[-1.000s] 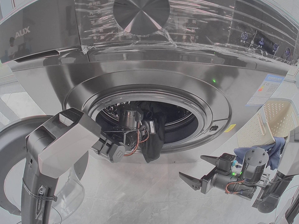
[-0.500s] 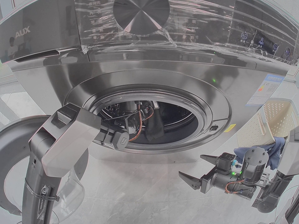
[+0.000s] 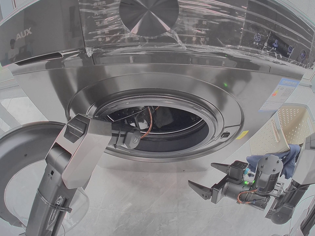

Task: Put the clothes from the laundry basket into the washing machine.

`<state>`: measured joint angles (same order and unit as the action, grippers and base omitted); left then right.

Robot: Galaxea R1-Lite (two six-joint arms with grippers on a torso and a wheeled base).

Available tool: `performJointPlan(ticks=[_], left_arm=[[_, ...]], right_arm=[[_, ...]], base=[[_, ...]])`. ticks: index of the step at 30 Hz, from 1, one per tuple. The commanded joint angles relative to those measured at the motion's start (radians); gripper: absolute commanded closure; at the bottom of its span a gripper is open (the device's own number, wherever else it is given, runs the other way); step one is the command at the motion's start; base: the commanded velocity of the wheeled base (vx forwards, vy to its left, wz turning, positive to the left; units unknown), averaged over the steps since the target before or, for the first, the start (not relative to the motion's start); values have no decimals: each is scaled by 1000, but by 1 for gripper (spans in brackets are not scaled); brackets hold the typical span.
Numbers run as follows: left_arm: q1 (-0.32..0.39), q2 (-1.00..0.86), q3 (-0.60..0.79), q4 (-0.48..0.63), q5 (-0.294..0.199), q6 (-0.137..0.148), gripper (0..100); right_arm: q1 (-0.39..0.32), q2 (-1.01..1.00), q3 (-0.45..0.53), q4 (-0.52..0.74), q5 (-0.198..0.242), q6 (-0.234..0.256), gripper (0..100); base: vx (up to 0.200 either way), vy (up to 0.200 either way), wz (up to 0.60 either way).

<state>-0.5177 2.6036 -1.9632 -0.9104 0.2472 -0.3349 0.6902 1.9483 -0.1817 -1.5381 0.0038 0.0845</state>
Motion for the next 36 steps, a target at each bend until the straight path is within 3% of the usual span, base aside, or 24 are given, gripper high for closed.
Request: performJointPlan(ticks=[1,2,3,10,18,22,23,27,31,36], left_arm=[[2,46,-37,-2,3,7,100],[1,44,-37,-4,3,10,100],[-1,44,-36,-5,3,13,0],[-8,33,-19,-5,10,19,0],[-44,-103,260,-8,9,27,0],[-76,-224,503,-13,-19,62,0],[-82,-266,603,-24,-48,88,0],[-88,-332,774,-91,-91,139,0],[-99,-390,905,-142,-97,158,0],[-122,-416,1020,-200,-114,162,0]], right_arm=[[0,0,1,0,1,0,0],[0,0,1,0,1,0,0],[0,1,1,0,1,0,0],[0,0,2,0,1,0,0],[0,0,5,0,1,0,0],[0,0,13,0,1,1,0],[0,0,14,0,1,1,0],[0,-3,16,0,1,1,0],[0,-9,25,0,1,0,0],[0,-3,25,0,2,0,0]], base=[[0,0,0],[0,0,0],[0,0,0],[0,0,0],[0,0,0],[0,0,0],[0,0,0],[0,0,0],[0,0,0],[0,0,0]])
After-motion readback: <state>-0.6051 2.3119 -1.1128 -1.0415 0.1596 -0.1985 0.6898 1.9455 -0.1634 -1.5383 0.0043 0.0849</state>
